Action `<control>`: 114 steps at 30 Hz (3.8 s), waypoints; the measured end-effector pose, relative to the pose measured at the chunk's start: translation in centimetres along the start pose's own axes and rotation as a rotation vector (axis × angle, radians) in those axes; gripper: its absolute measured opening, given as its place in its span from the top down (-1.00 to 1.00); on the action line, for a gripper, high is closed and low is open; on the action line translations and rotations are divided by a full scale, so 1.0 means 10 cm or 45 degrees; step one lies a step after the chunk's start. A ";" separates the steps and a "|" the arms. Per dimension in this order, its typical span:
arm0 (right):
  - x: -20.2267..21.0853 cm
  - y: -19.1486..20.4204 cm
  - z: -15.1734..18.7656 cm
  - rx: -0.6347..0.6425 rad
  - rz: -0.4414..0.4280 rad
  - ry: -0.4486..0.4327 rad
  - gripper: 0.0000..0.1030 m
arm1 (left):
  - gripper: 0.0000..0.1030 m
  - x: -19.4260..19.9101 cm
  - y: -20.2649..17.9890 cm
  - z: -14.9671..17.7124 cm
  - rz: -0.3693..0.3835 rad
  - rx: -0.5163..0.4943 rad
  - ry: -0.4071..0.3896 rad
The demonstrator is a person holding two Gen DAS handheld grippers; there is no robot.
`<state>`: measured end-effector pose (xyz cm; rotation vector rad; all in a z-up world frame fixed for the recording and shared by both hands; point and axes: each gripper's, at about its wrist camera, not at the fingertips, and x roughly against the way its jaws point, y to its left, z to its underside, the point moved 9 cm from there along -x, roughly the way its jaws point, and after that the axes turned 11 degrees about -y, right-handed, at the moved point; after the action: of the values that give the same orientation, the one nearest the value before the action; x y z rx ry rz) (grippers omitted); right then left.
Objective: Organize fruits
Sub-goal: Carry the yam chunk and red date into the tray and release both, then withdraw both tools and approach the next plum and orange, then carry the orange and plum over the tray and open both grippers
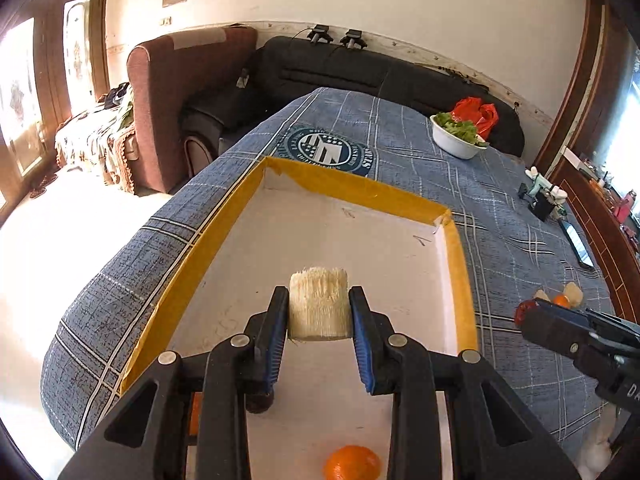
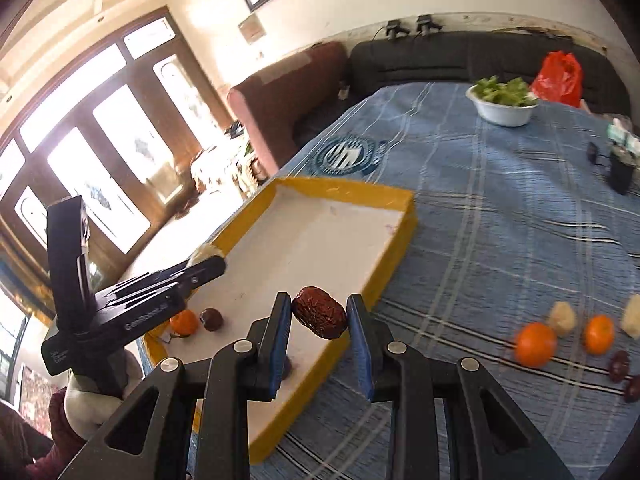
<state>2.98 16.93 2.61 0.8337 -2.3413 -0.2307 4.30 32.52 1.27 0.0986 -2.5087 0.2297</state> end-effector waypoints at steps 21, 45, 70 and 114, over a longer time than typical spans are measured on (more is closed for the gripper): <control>-0.90 0.37 0.47 0.249 0.069 0.186 0.19 | 0.04 -0.08 0.29 0.10 0.002 0.113 0.039; 1.00 -0.43 0.29 -0.013 0.275 -0.172 -0.03 | -0.79 1.28 -0.77 0.27 -0.162 -0.200 -0.220; 2.43 -1.47 -0.08 -0.175 0.545 -0.471 -0.21 | -0.79 1.44 -1.55 0.31 -0.088 -0.391 -0.271; 1.32 -2.62 0.76 -0.222 0.692 -0.079 -0.11 | -0.43 -0.69 -2.88 0.84 0.419 -0.407 0.200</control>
<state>3.64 -12.12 -5.96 0.0927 -2.4616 -0.2235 8.65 2.80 -5.44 -0.4463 -2.3594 -0.0337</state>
